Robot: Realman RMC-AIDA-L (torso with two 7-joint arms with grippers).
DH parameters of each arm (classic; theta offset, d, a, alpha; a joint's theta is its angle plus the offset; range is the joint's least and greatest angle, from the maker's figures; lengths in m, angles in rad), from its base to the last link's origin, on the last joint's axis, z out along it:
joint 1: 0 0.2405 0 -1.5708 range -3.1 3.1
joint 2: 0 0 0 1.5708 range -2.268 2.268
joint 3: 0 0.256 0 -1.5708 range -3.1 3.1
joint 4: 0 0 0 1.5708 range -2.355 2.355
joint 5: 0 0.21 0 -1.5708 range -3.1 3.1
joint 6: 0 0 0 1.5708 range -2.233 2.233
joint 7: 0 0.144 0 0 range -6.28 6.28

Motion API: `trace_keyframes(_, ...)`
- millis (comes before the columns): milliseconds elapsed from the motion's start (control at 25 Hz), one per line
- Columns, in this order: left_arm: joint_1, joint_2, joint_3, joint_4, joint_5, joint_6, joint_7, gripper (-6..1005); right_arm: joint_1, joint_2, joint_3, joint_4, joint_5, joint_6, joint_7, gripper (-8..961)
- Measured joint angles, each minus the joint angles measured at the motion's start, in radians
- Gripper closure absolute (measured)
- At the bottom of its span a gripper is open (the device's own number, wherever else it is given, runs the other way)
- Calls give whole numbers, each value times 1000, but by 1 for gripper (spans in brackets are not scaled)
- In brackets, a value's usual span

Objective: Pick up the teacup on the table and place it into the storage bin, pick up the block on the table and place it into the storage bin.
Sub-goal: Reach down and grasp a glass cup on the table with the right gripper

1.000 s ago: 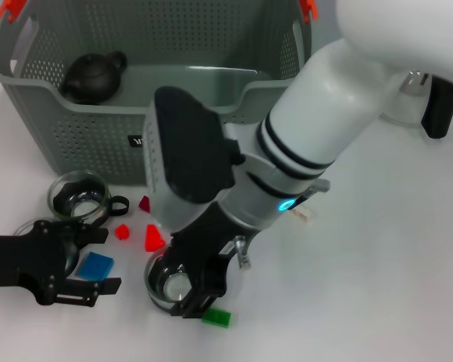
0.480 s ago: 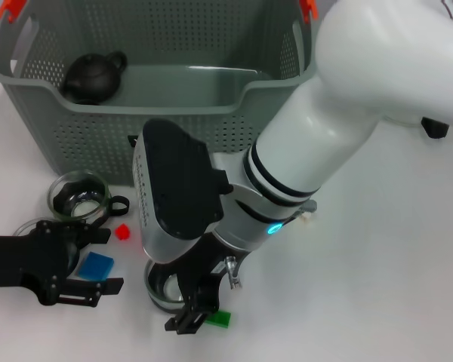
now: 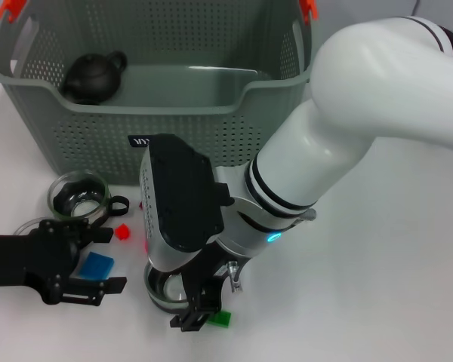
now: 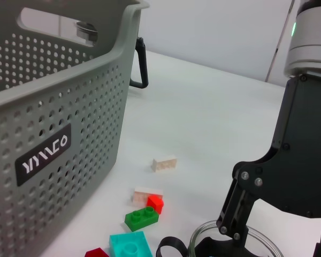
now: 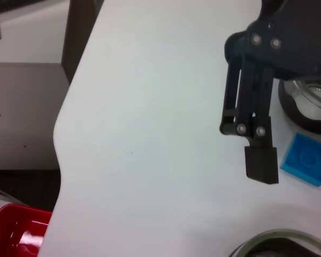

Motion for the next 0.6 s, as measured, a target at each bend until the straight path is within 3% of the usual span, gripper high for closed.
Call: trace_keyframes(600,0,-2,1,-3,0,-2,0,123,-26,2,-43,14,7,56,-3,179)
